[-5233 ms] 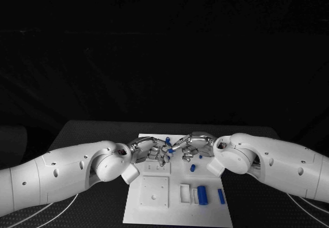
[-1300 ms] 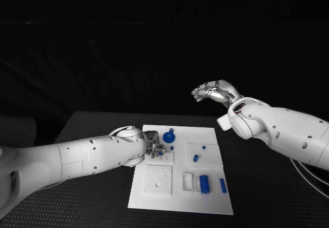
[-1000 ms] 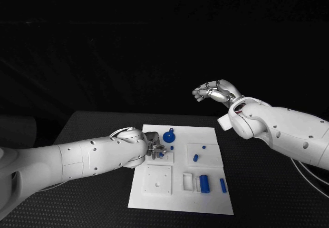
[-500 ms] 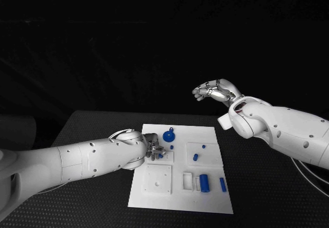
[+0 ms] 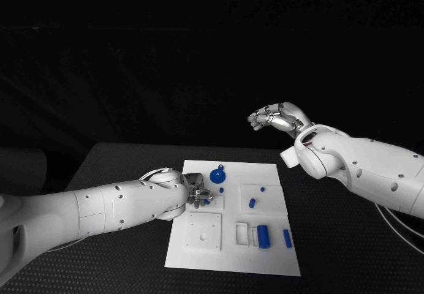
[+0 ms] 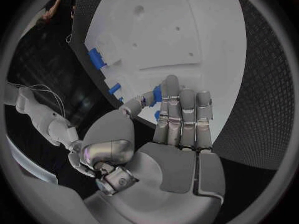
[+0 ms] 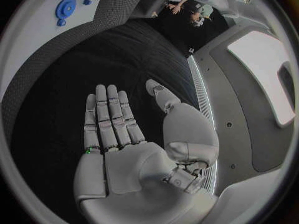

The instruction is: Assemble the parts on the task board

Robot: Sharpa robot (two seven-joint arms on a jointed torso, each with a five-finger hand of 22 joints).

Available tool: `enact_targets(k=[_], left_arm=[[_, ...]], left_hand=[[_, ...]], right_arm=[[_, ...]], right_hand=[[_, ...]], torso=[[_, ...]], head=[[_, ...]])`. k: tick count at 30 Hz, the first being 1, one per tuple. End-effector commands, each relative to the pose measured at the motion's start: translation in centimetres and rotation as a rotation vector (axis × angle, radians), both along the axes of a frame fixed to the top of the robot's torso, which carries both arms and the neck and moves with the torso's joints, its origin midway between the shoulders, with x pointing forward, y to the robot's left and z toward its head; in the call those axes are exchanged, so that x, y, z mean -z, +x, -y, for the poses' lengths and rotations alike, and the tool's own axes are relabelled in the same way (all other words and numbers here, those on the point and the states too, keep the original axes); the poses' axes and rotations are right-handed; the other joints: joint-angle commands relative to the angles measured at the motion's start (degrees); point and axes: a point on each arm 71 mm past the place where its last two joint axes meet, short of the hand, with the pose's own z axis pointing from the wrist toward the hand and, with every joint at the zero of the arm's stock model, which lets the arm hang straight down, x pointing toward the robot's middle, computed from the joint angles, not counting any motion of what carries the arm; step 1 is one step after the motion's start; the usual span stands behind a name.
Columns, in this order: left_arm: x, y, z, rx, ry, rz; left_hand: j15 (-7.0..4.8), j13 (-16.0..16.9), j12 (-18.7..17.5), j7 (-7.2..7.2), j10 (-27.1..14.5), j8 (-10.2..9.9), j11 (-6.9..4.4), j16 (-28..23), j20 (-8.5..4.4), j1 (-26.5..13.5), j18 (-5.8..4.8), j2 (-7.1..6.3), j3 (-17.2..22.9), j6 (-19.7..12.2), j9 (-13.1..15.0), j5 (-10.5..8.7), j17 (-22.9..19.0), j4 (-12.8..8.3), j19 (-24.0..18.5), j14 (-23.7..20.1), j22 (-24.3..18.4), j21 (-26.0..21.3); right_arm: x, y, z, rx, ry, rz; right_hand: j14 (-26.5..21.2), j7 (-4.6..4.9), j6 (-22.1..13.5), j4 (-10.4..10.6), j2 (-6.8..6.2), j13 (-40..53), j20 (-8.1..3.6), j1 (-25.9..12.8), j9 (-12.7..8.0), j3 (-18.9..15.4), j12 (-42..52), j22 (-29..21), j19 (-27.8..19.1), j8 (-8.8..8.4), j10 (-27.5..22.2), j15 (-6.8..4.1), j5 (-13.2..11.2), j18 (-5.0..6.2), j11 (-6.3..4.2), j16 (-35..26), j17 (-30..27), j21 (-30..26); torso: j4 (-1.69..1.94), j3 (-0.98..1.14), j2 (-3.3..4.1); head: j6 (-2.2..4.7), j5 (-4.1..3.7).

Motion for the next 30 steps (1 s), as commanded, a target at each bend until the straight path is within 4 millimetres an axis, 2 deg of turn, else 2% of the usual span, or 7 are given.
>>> enact_targets(k=[1, 17, 27, 30], left_arm=[[0.01, 0.01, 0.02, 0.005, -0.002, 0.01], [0.25, -0.11, -0.12, 0.021, 0.022, -0.024], [0.32, -0.16, 0.02, 0.035, 0.033, -0.034], [0.31, -0.16, 0.11, 0.04, 0.035, -0.032]], left_hand=[[-0.33, 0.1, 0.4, -0.29, 0.9, 0.2, -1.24, 0.2, -4.91, 0.9, 0.93, 0.31, 7.0, 0.2, 0.1, -0.07, -0.1, -4.8, 0.4, 0.0, 0.7, 0.1], [-0.37, 0.2, 0.4, -0.27, 1.0, 0.1, -1.27, 0.3, -4.96, 1.0, 0.93, 0.25, 7.1, 0.2, 0.1, -0.19, -0.1, -4.8, 0.5, 0.1, 0.7, 0.1], [-0.45, 0.4, 0.6, -0.38, 1.2, 0.0, -1.41, 0.5, -5.05, 1.2, 0.92, -0.39, 7.1, 0.6, 0.3, 0.19, -0.1, -4.9, 0.6, 0.3, 0.8, 0.1], [-0.6, 0.7, 0.9, -0.6, 1.6, 0.1, -1.62, 0.9, -5.18, 1.1, 0.92, -0.77, 6.4, 1.2, 0.5, -1.21, 0.1, -4.7, 1.0, 0.6, 0.8, 0.2]], right_arm=[[-0.08, -0.02, 0.0, -0.004, 0.003, 0.007], [-0.05, 0.02, 0.04, -0.002, 0.002, 0.006], [-0.04, 0.01, 0.01, -0.003, 0.002, 0.004], [-0.04, 0.01, -0.03, -0.004, 0.002, 0.004]], right_hand=[[0.4, 0.03, 0.3, 0.1, -0.13, -0.1, 0.24, 0.6, -0.1, 0.3, -0.2, 0.1, -0.2, 0.34, 0.5, -0.01, 0.3, 0.31, -0.04, -0.3, -0.1, -0.3], [0.4, 0.02, 0.3, 0.1, -0.15, -0.1, 0.28, 0.6, -0.1, 0.5, -0.5, 0.1, -0.2, 0.35, 0.7, 0.01, 0.8, 0.33, -0.05, -0.3, -0.2, -0.4], [0.4, 0.02, 0.3, 0.1, -0.17, -0.1, 0.31, 0.8, -0.2, 0.6, -0.8, 0.2, -0.3, 0.34, 0.9, 0.02, 1.4, 0.35, -0.05, -0.4, -0.4, -0.4], [0.4, 0.03, 0.3, 0.1, -0.17, -0.1, 0.32, 0.8, -0.2, 0.6, -0.9, 0.2, -0.3, 0.35, 0.9, 0.02, 1.6, 0.35, -0.04, -0.4, -0.4, -0.5]], torso=[[-0.05, 0.01, 0.01], [-0.05, 0.0, 0.03], [-0.04, 0.03, 0.01], [-0.04, 0.03, 0.01]], head=[[-0.04, 0.06], [-0.11, -0.05], [-0.12, -0.03], [-0.12, -0.03]])
